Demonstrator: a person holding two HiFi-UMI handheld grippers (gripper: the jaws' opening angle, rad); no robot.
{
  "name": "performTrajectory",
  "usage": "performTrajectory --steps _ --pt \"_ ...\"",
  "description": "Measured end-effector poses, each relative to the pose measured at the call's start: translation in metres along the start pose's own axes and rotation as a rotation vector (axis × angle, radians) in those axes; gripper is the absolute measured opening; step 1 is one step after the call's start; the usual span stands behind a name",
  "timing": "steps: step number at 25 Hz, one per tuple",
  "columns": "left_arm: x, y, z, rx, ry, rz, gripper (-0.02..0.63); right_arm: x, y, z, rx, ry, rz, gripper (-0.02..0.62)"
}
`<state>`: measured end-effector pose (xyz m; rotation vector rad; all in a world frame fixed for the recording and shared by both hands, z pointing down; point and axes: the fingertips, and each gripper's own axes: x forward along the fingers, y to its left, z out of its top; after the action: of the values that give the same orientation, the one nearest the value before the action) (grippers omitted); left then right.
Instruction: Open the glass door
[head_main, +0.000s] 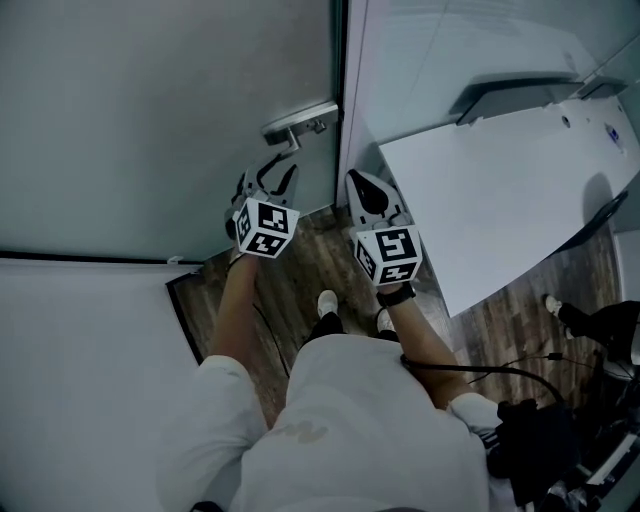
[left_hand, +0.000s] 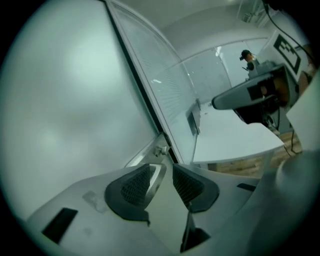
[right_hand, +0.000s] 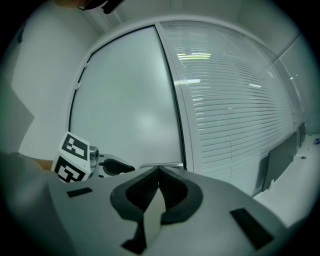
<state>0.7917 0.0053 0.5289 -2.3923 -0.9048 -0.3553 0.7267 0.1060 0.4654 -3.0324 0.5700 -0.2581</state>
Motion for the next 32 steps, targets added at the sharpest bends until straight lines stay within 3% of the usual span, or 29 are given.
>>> performTrajectory --steps 3,7,13,17,26,30,32 --pt "0.026 0.001 -0.017 0.126 0.135 -0.07 0.159 0.005 0.0 0.002 -0.003 0.003 0.007 0.002" --pt "0.045 0.004 -0.03 0.22 0.263 -0.114 0.164 0.003 -0.005 0.005 -0.016 0.002 0.005 0.002" --pt "0.063 0.011 -0.053 0.338 0.362 -0.076 0.158 0.003 -0.018 0.003 -0.006 0.006 -0.021 0.002" --pt "0.061 0.013 -0.051 0.346 0.362 -0.033 0.101 -0.002 -0.026 -0.003 0.004 0.014 -0.027 0.002" --pt "0.062 0.016 -0.049 0.387 0.342 0.045 0.1 -0.003 -0.017 -0.012 0.036 0.014 0.001 0.002" --pt "0.066 0.014 -0.052 0.294 0.297 0.016 0.098 -0.004 -0.016 -0.034 0.067 0.054 0.013 0.002" --pt "0.067 0.014 -0.052 0.287 0.27 0.03 0.098 -0.007 -0.015 -0.04 0.071 0.062 0.013 0.002"
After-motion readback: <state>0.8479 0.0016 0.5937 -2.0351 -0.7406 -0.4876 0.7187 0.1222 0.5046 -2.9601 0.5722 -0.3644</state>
